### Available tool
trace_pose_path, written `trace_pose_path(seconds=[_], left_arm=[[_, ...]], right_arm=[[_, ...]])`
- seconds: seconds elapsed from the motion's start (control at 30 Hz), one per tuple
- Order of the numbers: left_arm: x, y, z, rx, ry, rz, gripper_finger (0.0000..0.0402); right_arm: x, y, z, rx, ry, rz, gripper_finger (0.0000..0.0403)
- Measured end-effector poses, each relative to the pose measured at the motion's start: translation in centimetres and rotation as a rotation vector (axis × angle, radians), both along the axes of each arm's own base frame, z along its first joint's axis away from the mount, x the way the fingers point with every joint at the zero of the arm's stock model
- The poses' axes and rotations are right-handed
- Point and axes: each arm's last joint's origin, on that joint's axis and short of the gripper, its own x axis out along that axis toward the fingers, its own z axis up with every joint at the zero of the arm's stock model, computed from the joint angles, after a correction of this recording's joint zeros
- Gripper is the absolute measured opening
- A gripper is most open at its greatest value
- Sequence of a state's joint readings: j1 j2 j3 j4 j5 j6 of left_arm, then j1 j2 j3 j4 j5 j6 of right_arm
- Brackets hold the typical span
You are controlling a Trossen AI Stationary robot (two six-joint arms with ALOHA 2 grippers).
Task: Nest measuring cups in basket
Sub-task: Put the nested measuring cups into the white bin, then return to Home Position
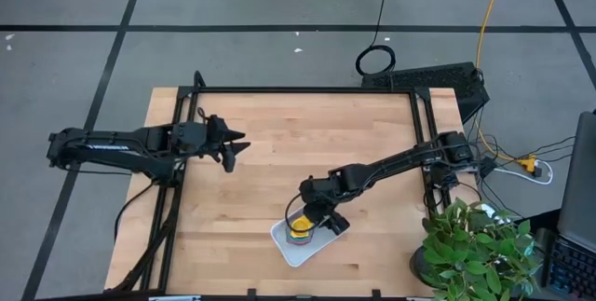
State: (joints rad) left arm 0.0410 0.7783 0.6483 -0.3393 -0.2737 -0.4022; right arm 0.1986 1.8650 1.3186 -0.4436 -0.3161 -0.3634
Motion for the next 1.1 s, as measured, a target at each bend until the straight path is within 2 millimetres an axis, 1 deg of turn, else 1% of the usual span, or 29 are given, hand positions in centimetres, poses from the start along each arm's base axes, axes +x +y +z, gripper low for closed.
trace_pose_path(seconds=[0.1,0.2,0.27,0.33,0.43,0.5,0.57,0.67,0.73,0.8,0.87,0.93,0.97,1.0,1.03,1.1], left_arm=[[0.2,0.0,-0.2,-0.001,0.015,0.000,0.0170],[0.4,0.0,-0.3,-0.001,0.021,0.000,0.0170],[0.3,0.0,-0.3,-0.002,0.020,0.001,0.0170],[0.3,0.0,-0.3,-0.003,0.020,0.001,0.0170],[0.4,0.0,-0.2,-0.010,0.011,-0.010,0.0170],[0.5,0.0,0.0,-0.009,-0.009,-0.030,0.0170],[0.4,0.0,0.7,-0.002,-0.029,-0.064,0.0170],[0.1,-0.1,3.2,0.053,-0.091,-0.093,0.0164],[-0.6,-0.1,5.1,0.104,-0.123,-0.112,0.0145],[-1.5,-0.3,6.9,0.151,-0.152,-0.139,0.0114],[-2.6,-0.5,8.0,0.191,-0.163,-0.168,0.0072],[-3.7,-0.7,8.3,0.218,-0.187,-0.192,0.0026],[-4.0,-0.8,8.0,0.226,-0.192,-0.199,0.0014],[-4.3,-0.9,7.5,0.229,-0.201,-0.205,0.0010],[-4.4,-0.9,6.9,0.233,-0.215,-0.206,0.0010],[-4.6,-1.0,5.4,0.239,-0.251,-0.203,0.0008]], right_arm=[[-0.3,0.0,0.2,-0.002,0.016,-0.001,0.0297],[-0.6,-0.1,0.6,-0.004,0.023,-0.001,0.0308],[-0.8,-0.2,1.5,0.000,-0.001,0.000,0.0308],[-1.3,-0.3,3.0,0.006,-0.042,0.004,0.0304],[-2.3,-1.0,6.2,0.015,-0.144,-0.006,0.0290],[-3.3,-2.3,8.7,-0.002,-0.222,-0.053,0.0277],[-4.7,-4.2,11.2,-0.024,-0.291,-0.119,0.0258],[-7.8,-7.2,14.1,-0.030,-0.419,-0.219,0.0217],[-10.5,-9.1,15.4,-0.031,-0.533,-0.292,0.0181],[-13.6,-10.7,16.3,-0.039,-0.654,-0.381,0.0141],[-17.1,-11.6,16.9,-0.041,-0.782,-0.451,0.0100],[-20.3,-11.8,17.0,-0.036,-0.905,-0.508,0.0057],[-21.7,-11.8,16.9,-0.033,-0.962,-0.530,0.0036],[-23.0,-11.6,16.7,-0.030,-1.015,-0.545,0.0019],[-24.1,-11.4,16.5,-0.025,-1.067,-0.556,0.0010],[-26.1,-11.0,15.9,0.001,-1.159,-0.571,0.0009]])
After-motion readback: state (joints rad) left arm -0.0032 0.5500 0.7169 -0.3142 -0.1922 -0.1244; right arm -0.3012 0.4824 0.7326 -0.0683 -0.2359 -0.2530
